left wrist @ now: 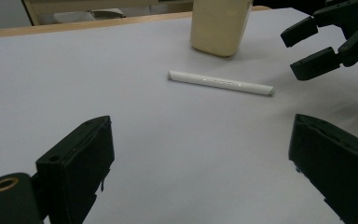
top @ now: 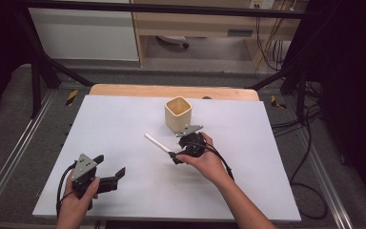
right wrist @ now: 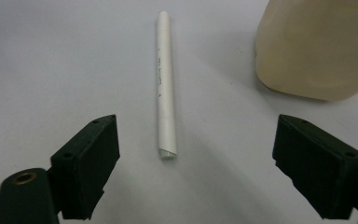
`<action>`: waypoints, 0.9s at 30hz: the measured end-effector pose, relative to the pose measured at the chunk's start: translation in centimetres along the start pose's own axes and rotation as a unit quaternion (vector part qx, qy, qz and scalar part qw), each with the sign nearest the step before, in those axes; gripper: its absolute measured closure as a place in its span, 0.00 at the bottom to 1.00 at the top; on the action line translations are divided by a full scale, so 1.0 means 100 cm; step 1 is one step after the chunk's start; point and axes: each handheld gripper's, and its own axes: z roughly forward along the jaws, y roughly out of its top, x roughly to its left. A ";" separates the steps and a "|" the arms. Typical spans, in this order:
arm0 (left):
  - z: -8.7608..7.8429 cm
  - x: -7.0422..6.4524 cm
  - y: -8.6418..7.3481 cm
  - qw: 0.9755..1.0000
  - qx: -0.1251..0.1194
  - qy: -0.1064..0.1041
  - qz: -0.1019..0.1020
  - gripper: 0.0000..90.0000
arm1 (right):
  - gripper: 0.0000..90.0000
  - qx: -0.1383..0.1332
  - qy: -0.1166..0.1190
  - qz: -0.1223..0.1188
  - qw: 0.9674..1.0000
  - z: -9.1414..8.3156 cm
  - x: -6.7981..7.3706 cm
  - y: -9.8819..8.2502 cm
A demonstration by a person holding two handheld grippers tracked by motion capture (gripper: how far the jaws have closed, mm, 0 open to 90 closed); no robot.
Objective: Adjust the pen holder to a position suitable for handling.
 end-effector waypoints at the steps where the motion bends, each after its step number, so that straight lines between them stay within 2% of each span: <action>1: 0.000 0.000 0.000 1.000 0.000 0.000 0.000 0.08 | 0.17 0.000 0.000 0.000 1.000 0.000 0.000 0.000; 2: 0.000 0.000 0.000 1.000 0.000 0.001 -0.001 0.08 | 0.21 0.000 0.003 0.000 1.000 0.002 0.000 0.001; 5: 0.000 0.001 0.000 1.000 0.004 0.004 0.001 0.08 | 0.25 0.001 0.003 0.000 1.000 0.004 0.000 0.002; 6: 0.000 0.001 0.000 1.000 0.005 0.005 0.001 0.08 | 0.30 0.004 0.014 0.000 1.000 0.008 0.000 0.001; 11: 0.000 0.001 0.000 1.000 0.005 0.004 0.001 0.08 | 0.37 0.007 0.023 -0.002 1.000 0.016 0.003 0.000; 13: 0.000 0.002 0.000 1.000 0.005 0.004 0.000 0.08 | 0.43 0.006 0.031 -0.001 0.999 0.022 0.004 0.000; 17: 0.000 0.002 0.000 1.000 0.005 0.004 0.001 0.08 | 0.49 0.003 0.038 0.003 0.999 0.028 0.005 0.000; 19: -0.001 0.003 0.000 1.000 0.005 0.005 0.000 0.08 | 0.55 -0.003 0.045 0.010 0.999 0.033 0.004 0.000; 27: -0.001 0.005 0.000 1.000 0.003 0.007 -0.001 0.08 | 0.69 -0.002 0.052 0.006 0.999 0.042 0.002 0.002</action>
